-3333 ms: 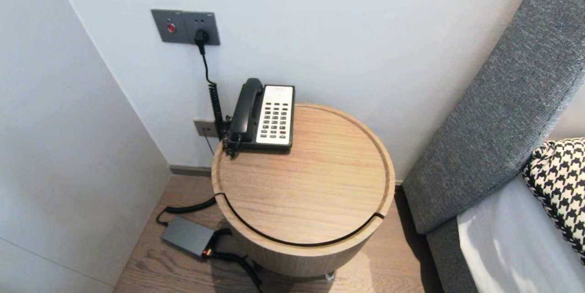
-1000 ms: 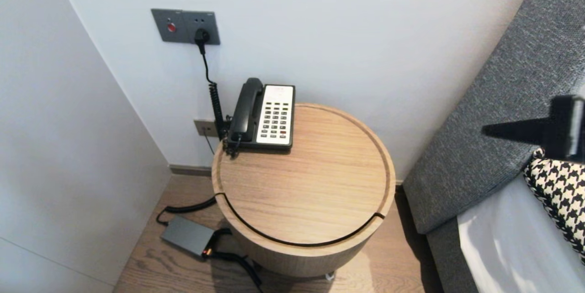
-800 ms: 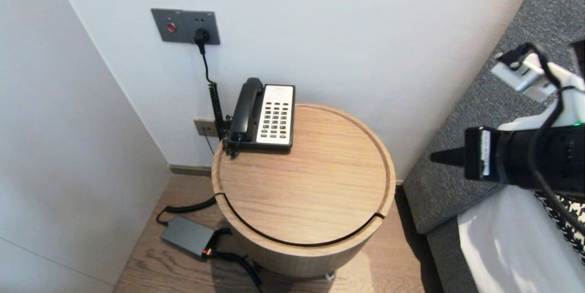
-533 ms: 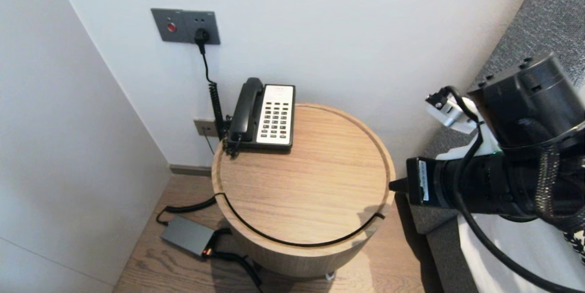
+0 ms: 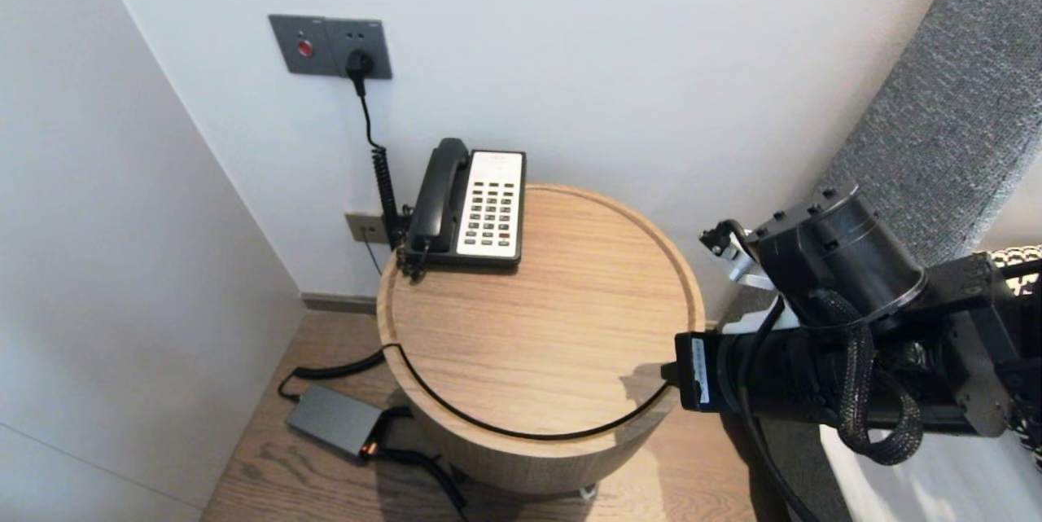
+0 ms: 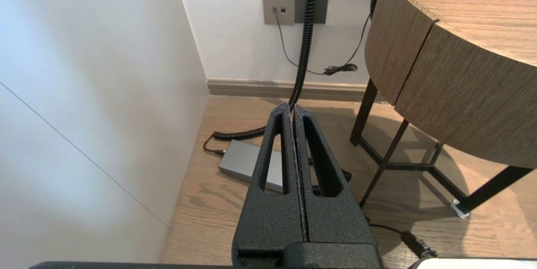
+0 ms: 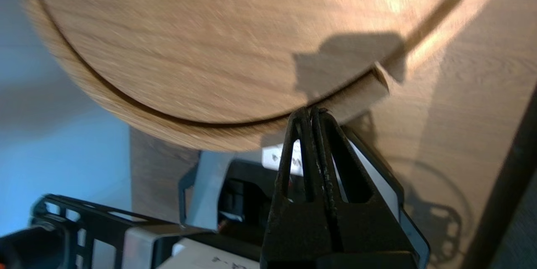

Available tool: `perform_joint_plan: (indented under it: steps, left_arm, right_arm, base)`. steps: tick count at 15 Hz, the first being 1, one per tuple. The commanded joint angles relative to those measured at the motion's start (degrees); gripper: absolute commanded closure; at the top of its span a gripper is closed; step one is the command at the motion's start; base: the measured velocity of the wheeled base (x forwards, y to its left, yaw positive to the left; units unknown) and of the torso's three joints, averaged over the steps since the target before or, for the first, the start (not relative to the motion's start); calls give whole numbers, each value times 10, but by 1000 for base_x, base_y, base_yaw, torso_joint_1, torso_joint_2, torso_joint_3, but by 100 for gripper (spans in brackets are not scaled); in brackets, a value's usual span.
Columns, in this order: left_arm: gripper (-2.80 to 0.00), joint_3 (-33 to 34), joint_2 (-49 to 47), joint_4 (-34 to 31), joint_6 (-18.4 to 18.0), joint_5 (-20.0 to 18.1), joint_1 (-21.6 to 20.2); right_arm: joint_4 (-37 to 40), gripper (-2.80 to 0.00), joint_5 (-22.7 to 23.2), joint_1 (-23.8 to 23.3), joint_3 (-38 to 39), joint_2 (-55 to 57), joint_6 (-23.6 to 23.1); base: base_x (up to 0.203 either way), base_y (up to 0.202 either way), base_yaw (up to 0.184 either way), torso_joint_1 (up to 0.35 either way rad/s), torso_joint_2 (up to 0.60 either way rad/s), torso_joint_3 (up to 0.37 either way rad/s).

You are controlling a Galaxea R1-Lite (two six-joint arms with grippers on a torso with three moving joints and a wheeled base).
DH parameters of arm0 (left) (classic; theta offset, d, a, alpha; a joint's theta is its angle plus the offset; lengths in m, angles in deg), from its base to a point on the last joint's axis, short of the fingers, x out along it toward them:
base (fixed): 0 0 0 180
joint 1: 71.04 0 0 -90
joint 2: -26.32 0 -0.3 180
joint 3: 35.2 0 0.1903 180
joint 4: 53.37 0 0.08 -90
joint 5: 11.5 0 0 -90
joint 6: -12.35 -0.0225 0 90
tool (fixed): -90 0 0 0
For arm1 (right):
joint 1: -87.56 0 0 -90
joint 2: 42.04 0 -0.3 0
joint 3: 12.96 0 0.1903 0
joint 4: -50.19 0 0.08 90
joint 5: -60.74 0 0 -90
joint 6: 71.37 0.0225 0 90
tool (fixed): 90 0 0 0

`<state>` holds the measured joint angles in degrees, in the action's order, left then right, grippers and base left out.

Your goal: Open the nightstand drawer

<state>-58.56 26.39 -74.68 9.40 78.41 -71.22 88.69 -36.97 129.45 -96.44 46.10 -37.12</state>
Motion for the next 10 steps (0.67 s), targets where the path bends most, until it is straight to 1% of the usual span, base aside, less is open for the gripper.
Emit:
perform_joint_plan:
  steps: [1, 2, 6, 10]
  left_arm:
    - [0, 7, 0, 0, 0, 0, 0]
    - [0, 7, 0, 0, 0, 0, 0]
    - [0, 7, 0, 0, 0, 0, 0]
    - [0, 7, 0, 0, 0, 0, 0]
  right_arm:
    - [-1, 0, -1, 0, 13, 9, 3]
    - [-1, 0, -1, 0, 13, 9, 3]
    - [-72, 0, -4, 1, 41, 38, 3]
    - [-76, 0, -4, 7, 41, 51, 3]
  base:
    - [0, 0, 0, 0, 0, 0]
    - [0, 0, 0, 0, 0, 0]
    - [0, 0, 0, 0, 0, 0]
    - [0, 0, 0, 0, 0, 0]
